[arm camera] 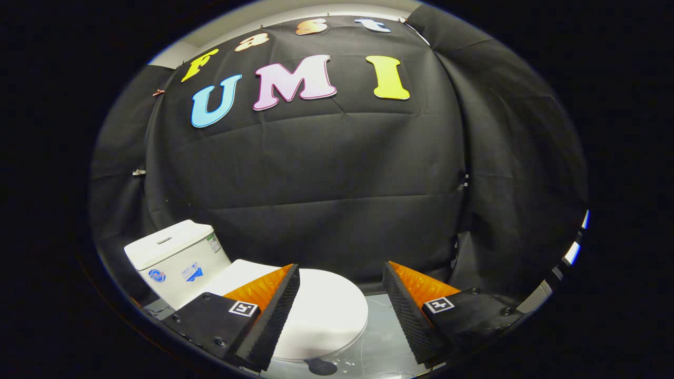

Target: Open the toilet lid.

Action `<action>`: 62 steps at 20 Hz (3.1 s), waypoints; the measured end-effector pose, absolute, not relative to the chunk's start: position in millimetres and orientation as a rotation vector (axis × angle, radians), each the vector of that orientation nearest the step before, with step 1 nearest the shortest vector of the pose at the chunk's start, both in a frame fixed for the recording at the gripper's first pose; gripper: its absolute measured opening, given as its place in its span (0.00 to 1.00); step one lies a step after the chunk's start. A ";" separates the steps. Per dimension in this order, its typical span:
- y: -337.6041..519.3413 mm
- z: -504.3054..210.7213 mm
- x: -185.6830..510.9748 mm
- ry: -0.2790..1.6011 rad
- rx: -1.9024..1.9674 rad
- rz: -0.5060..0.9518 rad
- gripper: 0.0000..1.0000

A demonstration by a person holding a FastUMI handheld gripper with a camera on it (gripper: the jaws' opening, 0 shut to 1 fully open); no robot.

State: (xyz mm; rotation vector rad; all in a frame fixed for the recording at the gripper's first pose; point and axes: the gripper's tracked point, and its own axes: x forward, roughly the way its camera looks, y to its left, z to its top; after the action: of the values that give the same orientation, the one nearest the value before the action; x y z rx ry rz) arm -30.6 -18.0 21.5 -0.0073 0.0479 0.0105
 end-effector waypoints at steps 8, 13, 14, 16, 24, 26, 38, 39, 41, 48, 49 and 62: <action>-29.4 -21.4 -60.5 0.138 0.020 0.021 0.99; -36.0 -60.8 -73.9 0.212 0.021 0.023 0.99; -36.7 -69.9 -76.6 0.233 0.029 0.022 0.99; -40.1 -90.5 -81.4 0.269 0.014 0.014 0.99; -42.6 -178.7 -101.8 0.502 0.155 0.015 0.99; -39.3 -186.7 -100.2 0.522 0.216 0.029 0.96; -12.4 -217.9 -101.5 0.684 0.750 0.054 0.47; -11.5 -216.4 -101.3 0.676 0.744 0.063 0.46; 0.0 -228.5 -92.6 0.670 0.759 0.066 0.46; -22.6 -206.7 -101.9 0.642 0.829 0.061 0.24; -20.8 -204.0 -100.1 0.646 0.863 0.058 0.07; -18.5 -199.3 -99.7 0.640 0.886 0.095 0.07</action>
State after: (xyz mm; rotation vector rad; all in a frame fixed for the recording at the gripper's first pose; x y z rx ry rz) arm -99.7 -18.5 -199.3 0.8857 0.6404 0.0954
